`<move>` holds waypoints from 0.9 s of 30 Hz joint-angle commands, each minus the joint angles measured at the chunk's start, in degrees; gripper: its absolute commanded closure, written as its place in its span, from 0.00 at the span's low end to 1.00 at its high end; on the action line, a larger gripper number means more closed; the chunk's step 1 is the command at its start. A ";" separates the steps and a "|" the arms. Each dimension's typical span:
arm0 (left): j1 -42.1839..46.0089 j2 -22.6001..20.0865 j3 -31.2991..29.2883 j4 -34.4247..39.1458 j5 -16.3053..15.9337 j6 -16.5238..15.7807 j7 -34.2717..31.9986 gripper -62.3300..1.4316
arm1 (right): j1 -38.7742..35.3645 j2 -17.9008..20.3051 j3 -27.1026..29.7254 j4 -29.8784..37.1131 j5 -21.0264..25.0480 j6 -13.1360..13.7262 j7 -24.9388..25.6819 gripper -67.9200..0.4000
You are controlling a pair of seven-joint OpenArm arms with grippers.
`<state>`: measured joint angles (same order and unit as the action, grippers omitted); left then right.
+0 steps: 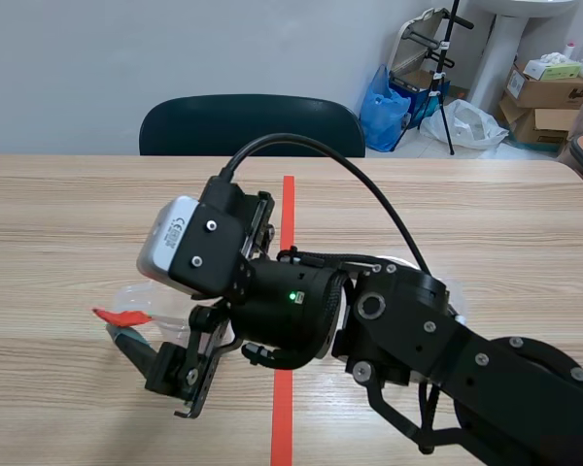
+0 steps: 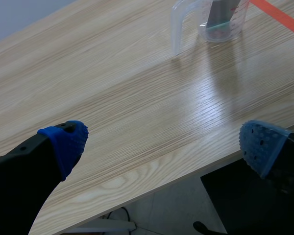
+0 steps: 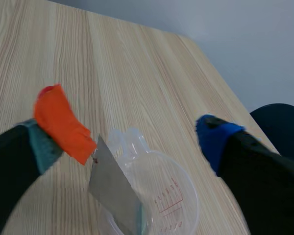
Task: Do the redox reaction experiment
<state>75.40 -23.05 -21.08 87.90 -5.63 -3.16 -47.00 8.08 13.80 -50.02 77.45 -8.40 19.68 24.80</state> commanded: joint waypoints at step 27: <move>0.04 0.13 0.15 1.20 -0.52 0.02 0.48 0.00 | 1.31 0.33 0.24 0.85 0.70 -0.42 3.45 0.98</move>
<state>75.40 -23.05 -21.08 87.90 -5.63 -3.16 -45.67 8.08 14.00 -50.00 77.47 -8.40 19.68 27.03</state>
